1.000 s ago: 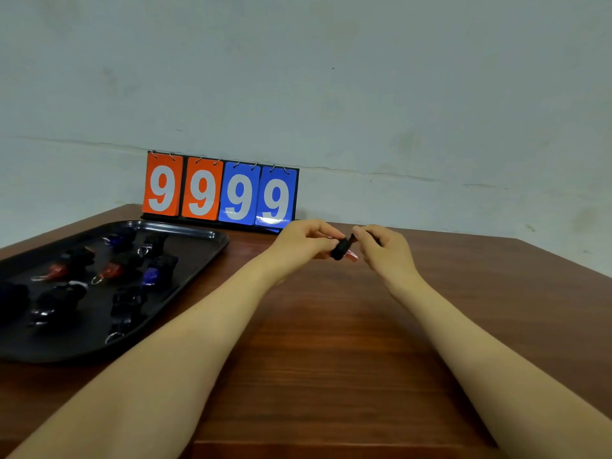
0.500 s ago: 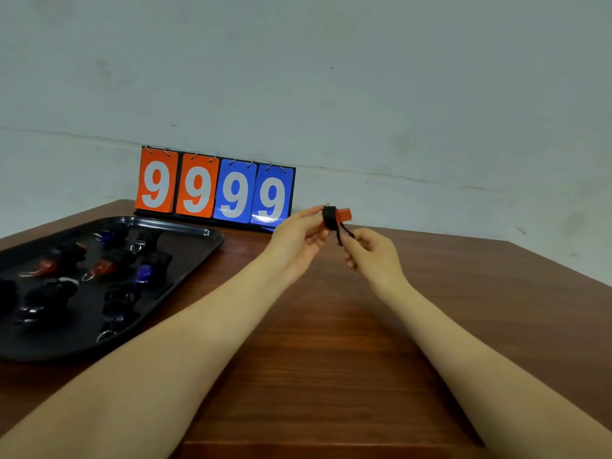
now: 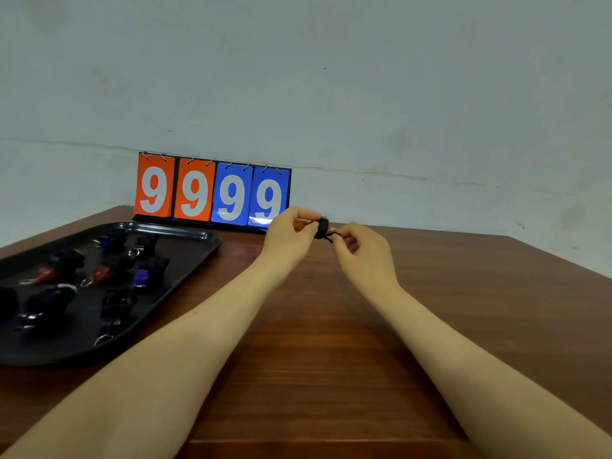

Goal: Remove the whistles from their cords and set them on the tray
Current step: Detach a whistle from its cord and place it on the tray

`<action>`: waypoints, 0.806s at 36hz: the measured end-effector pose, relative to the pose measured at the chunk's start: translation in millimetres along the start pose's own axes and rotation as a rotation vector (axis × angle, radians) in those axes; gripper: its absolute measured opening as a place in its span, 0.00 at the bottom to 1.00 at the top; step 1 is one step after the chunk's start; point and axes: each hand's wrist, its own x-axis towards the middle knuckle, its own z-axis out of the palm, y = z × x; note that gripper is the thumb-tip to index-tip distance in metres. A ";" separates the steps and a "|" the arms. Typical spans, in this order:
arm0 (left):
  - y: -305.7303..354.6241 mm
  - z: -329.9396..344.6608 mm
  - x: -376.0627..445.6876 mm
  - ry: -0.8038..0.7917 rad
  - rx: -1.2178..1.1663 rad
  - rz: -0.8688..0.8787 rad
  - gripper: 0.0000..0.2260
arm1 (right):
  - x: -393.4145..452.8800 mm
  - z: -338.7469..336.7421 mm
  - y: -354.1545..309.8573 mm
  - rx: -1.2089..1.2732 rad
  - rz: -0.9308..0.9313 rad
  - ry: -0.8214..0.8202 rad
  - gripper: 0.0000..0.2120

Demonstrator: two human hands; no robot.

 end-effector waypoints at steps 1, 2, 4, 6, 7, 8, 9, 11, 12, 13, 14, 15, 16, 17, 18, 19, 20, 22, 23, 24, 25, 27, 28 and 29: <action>-0.3 0.2 0.0 -0.002 0.019 0.011 0.09 | 0.4 -0.3 -1.0 0.003 0.007 0.005 0.05; -0.7 0.3 0.0 -0.003 0.041 0.026 0.08 | 0.6 -0.8 -1.7 0.002 0.014 0.007 0.06; -1.6 -0.1 -0.2 -0.011 0.114 0.065 0.10 | 1.2 -1.5 -1.7 -0.007 0.032 0.002 0.06; -3.6 -0.3 -0.1 -0.035 0.191 0.098 0.16 | 1.8 -2.6 0.4 -0.020 0.047 -0.007 0.07; -4.2 -0.3 0.0 -0.047 0.238 0.120 0.17 | 2.2 -3.1 1.8 -0.036 0.051 -0.013 0.08; -4.7 -0.2 0.1 -0.057 0.289 0.149 0.16 | 2.4 -3.4 3.4 -0.062 0.054 -0.022 0.08; -4.9 -0.3 0.2 -0.071 0.340 0.178 0.15 | 2.8 -4.1 4.7 -0.091 0.055 -0.036 0.08; -4.4 -1.2 0.3 -0.101 0.402 0.197 0.14 | 2.5 -4.9 6.5 -0.124 0.053 -0.058 0.09; -3.4 -2.2 1.4 -0.116 0.410 0.192 0.14 | 2.8 -5.7 7.2 -0.129 0.050 -0.062 0.09; -2.6 -3.7 2.4 -0.134 0.401 0.179 0.14 | 2.9 -6.1 7.4 -0.125 0.049 -0.066 0.09; -1.9 -5.0 3.3 -0.155 0.380 0.163 0.14 | 2.8 -6.7 7.7 -0.110 0.052 -0.071 0.08; -1.0 -6.7 4.1 -0.174 0.357 0.145 0.14 | 3.2 -7.5 7.3 -0.082 0.062 -0.078 0.08; -1.2 -8.8 4.6 -0.186 0.326 0.119 0.14 | 3.0 -8.0 6.8 -0.038 0.081 -0.090 0.07; -1.3 -10.9 5.0 -0.195 0.282 0.084 0.14 | 3.1 -8.6 5.7 0.022 0.108 -0.101 0.06; -1.4 -12.7 5.2 -0.205 0.219 0.038 0.14 | 2.9 -9.3 4.6 0.099 0.142 -0.111 0.05; -0.9 -14.6 4.4 -0.215 0.141 -0.010 0.14 | 2.5 -10.2 2.5 0.193 0.179 -0.126 0.04; 0.2 -16.2 3.6 -0.224 0.060 -0.057 0.13 | 2.2 -11.1 -0.1 0.304 0.219 -0.140 0.03; 2.9 -17.7 2.4 -0.245 -0.096 -0.131 0.12 | 1.9 -12.8 -5.1 0.548 0.295 -0.160 0.01; 4.1 -16.9 1.9 -0.250 -0.160 -0.155 0.11 | 1.6 -14.0 -7.2 0.655 0.330 -0.166 0.02; 4.5 -15.7 1.9 -0.247 -0.201 -0.171 0.11 | 1.6 -14.6 -9.0 0.743 0.358 -0.172 0.02; 4.4 -13.6 1.7 -0.240 -0.214 -0.175 0.11 | 1.6 -14.9 -10.1 0.809 0.379 -0.174 0.03; 1.7 -7.3 1.3 -0.231 -0.156 -0.173 0.10 | 1.1 -15.5 -10.9 0.884 0.404 -0.182 0.04; -0.5 -4.1 0.6 -0.226 -0.105 -0.172 0.11 | 1.0 -15.7 -11.1 0.907 0.416 -0.190 0.05; -2.7 -0.2 -0.5 -0.222 -0.065 -0.174 0.12 | 0.9 -15.9 -11.4 0.925 0.434 -0.196 0.06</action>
